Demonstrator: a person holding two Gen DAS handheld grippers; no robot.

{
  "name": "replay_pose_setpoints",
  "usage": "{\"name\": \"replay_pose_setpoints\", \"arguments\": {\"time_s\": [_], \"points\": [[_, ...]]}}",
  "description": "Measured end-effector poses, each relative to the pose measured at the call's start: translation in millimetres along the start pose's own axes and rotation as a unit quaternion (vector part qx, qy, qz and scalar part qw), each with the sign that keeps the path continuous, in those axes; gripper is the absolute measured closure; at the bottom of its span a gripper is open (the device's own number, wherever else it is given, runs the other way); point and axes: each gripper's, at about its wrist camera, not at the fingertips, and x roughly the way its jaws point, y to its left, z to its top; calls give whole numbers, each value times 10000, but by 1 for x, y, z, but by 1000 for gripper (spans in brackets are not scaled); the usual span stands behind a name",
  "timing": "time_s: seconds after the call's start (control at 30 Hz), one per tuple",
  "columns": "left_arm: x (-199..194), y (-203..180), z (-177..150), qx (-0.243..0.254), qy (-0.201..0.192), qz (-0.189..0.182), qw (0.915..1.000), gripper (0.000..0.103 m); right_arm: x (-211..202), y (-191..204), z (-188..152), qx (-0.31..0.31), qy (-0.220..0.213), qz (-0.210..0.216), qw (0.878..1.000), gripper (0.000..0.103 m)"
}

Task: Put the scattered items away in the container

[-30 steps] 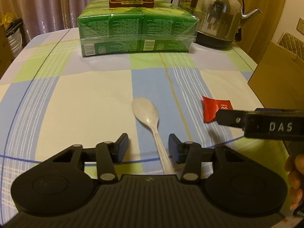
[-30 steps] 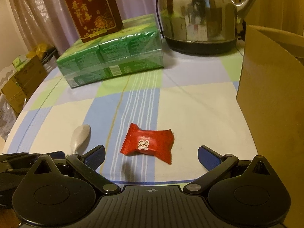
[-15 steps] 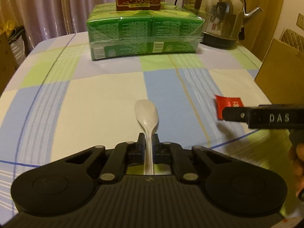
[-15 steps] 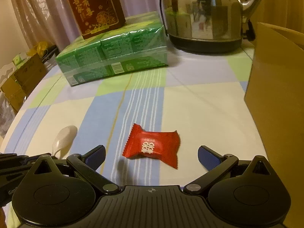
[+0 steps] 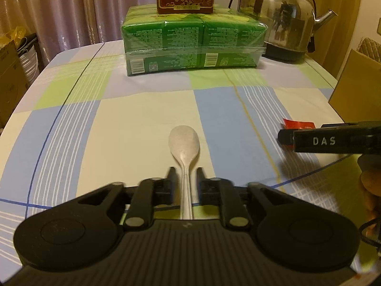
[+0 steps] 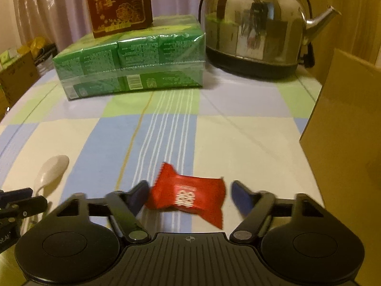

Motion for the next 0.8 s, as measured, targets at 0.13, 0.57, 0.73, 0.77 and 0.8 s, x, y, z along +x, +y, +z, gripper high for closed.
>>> {"name": "replay_pose_setpoints", "arguments": {"time_s": [0.13,0.57,0.73,0.77,0.8], "points": [[2,-2,2,107,33,23,9999,87,-4,0,-2,-71,-13,29,10000,51],[-21,-24,-16,299,260,-251,9989,99,-54,4,-36,-67,173,562,9982,62],[-45,-36,-43,196,416,-411,9981,99,-78,-3,-52,195,396,835,9955,62],[-50,-38,-48,153,450,-451,9979,99,-84,-4,-57,234,446,890,9948,62],[-57,-40,-55,105,488,-498,9975,99,-91,-6,-63,277,493,933,9940,62]]}}
